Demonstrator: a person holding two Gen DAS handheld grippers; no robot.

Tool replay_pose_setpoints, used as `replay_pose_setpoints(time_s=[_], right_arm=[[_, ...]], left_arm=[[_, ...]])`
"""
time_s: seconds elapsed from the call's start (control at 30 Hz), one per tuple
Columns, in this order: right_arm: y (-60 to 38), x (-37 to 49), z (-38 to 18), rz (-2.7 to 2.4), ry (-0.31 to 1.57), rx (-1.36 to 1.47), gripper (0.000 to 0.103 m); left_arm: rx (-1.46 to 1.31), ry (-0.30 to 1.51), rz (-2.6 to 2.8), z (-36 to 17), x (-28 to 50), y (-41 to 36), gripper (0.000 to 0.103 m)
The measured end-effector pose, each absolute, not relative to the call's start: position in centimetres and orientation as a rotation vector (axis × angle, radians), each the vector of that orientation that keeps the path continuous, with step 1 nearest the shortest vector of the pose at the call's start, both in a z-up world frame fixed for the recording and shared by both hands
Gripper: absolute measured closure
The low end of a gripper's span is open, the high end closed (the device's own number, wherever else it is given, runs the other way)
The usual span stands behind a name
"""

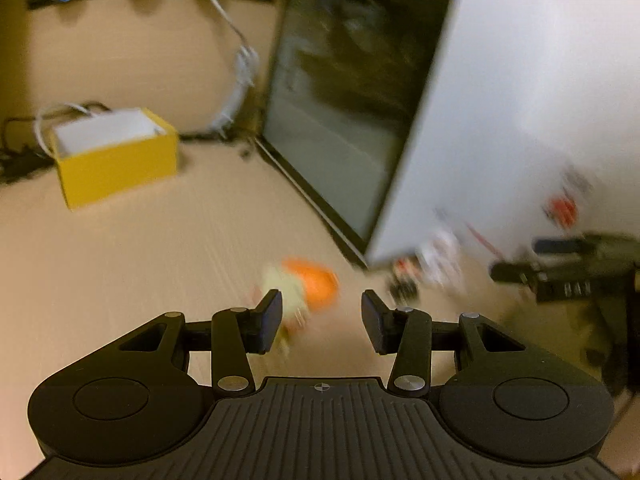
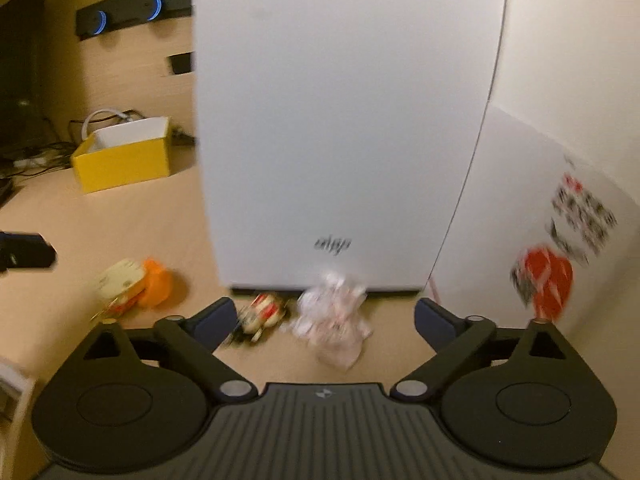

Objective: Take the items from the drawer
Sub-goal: 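Lower both toys onto the desktop beside the other toys and open both tools, then reach the right tool into the drawer and close on the yellow cup toy, then lift the yellow cup toy with the right tool while the left tool reaches toward the biscuit tray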

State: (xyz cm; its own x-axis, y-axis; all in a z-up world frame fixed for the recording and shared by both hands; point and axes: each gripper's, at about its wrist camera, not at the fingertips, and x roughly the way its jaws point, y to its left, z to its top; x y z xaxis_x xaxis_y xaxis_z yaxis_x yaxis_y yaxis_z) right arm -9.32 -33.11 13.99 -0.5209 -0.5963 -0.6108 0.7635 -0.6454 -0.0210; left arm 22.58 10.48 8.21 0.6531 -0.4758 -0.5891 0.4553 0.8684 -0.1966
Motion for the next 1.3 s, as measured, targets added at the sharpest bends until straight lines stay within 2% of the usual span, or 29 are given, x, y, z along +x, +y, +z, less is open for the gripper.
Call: replay_pose_setpoints(time_s=[0.17,0.33,0.47,0.77,0.87,0.93,0.97,1.03,1.2,1.3], right_arm=[[-35.7,-7.8,10.5,-2.003,0.389,0.995,0.005],[-35.8,-6.1,5.6,-1.788,0.514,1.288,0.006],[-36.2,-4.8,1.8,-1.681,0.548,1.492,0.015],[-38.5,-2.1,-0.5,-1.496,0.470,1.717,0.025],[-40.1,-1.6,-2.0,-1.471,0.515,1.755,0.028],[-40.7,-0.9,-3.0,-1.449,0.571,1.768,0.033],[-40.9,-0.6,-3.4,-1.440,0.603,1.763,0.042],[-41.1,-0.1,-3.9,-1.442,0.643,1.744,0.045],[-40.2,0.1,-1.4,-1.481,0.588,1.642,0.055],[-38.7,-0.9,1.4,-1.540,0.486,1.586,0.057]], left_arm=[[-0.041,0.843,-0.539,4.4,20.1,10.1,0.055],[-0.043,0.975,-0.512,1.1,18.6,9.9,0.055],[-0.045,0.999,-0.518,0.2,18.3,10.1,0.055],[-0.101,0.973,-0.469,0.5,17.9,11.9,0.056],[-0.112,0.964,-0.450,0.8,17.9,12.8,0.056],[-0.115,0.947,-0.435,1.1,17.9,13.5,0.056],[-0.119,0.938,-0.429,1.3,17.9,13.8,0.056],[-0.124,0.924,-0.419,1.6,18.2,14.4,0.056],[-0.086,0.920,-0.445,1.7,18.9,14.3,0.056],[0.010,0.952,-0.549,1.1,18.8,12.5,0.056]])
